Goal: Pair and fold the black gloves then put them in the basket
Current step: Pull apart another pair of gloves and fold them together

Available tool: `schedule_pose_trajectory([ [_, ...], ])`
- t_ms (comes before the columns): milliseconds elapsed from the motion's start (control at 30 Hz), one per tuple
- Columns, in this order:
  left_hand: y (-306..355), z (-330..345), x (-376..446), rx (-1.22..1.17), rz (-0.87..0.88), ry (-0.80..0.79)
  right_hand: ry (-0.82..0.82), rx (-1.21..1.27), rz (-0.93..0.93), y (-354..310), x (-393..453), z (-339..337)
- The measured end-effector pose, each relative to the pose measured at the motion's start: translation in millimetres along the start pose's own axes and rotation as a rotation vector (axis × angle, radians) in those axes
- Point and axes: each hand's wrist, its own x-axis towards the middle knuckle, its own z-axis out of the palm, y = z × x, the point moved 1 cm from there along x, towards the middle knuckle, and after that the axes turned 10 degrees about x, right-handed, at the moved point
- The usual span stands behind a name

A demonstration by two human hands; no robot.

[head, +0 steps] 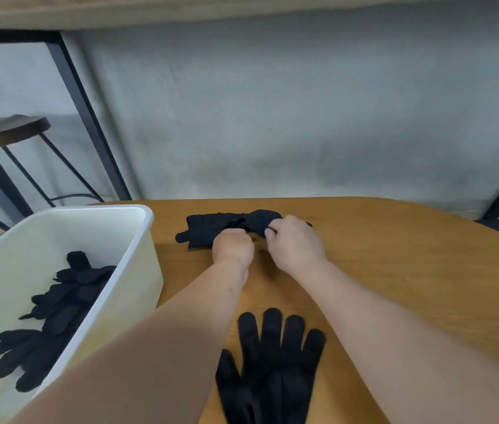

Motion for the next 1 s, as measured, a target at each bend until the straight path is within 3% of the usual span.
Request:
schedule_pose_trajectory([
  [233,15.6,-10.1,-21.2,-0.137,0.096,-0.03,-0.048,0.373,0.082,-3.3,-16.0,-105.6],
  [400,26.3,-17.9,-47.4,-0.158,0.093,-0.213,-0.097,0.543,0.168,-4.8,-42.6,-143.6],
  [500,27.3,-13.8,-64.8,-0.045,0.152,-0.343,-0.09,0.613,0.214,-1.0,-59.0,-154.9],
  [633,28.7,6.1,-80.3,0.022,0.217,-0.443,-0.101,0.599,0.216,4.9,-74.1,-165.8],
  [867,44.6,34.1,-87.7,0.036,0.311,-0.383,-0.089,0.559,0.258,33.2,-80.6,-183.9],
  [933,50.4,41.3,-87.9,0.164,0.362,-0.349,-0.044,0.529,0.311,45.0,-80.4,-186.4],
  [1000,56.2,45.6,-87.2,0.451,0.48,-0.314,-0.007,0.447,0.372,55.6,-80.1,-188.4],
])
